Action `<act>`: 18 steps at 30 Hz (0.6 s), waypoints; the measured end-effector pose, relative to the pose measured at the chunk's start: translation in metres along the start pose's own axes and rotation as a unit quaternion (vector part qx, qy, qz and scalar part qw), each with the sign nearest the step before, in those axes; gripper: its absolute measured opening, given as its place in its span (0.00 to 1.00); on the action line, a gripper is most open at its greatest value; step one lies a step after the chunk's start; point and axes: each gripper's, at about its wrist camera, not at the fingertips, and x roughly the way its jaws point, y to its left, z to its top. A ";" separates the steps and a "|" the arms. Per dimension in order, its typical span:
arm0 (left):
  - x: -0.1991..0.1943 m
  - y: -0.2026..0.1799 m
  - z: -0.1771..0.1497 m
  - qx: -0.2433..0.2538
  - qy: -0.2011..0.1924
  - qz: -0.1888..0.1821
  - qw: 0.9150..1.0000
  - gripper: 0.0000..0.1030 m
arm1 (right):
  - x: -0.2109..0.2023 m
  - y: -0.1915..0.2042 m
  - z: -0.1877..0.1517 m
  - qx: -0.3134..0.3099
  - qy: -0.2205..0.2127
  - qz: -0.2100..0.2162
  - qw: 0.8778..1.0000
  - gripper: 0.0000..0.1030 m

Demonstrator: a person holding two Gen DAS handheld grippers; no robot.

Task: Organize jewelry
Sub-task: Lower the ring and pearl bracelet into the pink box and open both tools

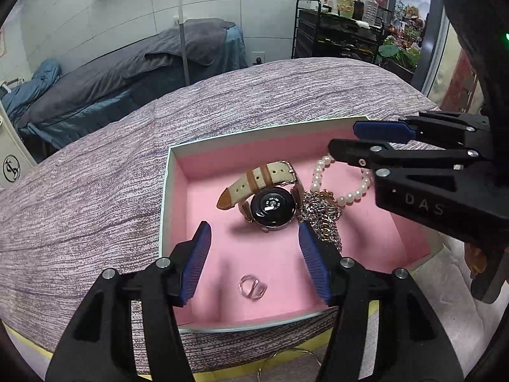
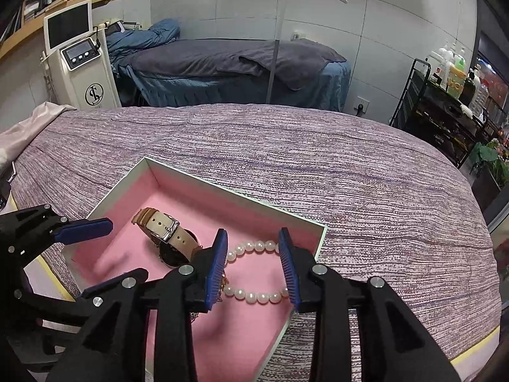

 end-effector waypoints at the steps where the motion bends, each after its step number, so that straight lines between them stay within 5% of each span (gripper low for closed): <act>1: -0.001 -0.001 0.001 0.004 -0.002 0.004 1.000 0.56 | -0.001 -0.001 0.000 0.000 -0.004 0.003 1.000 0.35; 6: -0.018 0.000 0.000 0.003 -0.039 0.002 0.999 0.76 | -0.016 -0.007 0.003 0.016 -0.029 0.013 0.999 0.49; 12: -0.047 -0.001 -0.019 0.004 -0.070 0.010 0.998 0.84 | -0.047 -0.012 -0.014 0.026 -0.052 0.025 0.998 0.60; 18: -0.079 -0.007 -0.053 0.002 -0.092 0.011 0.996 0.87 | -0.086 0.000 -0.052 0.007 -0.067 0.042 0.997 0.62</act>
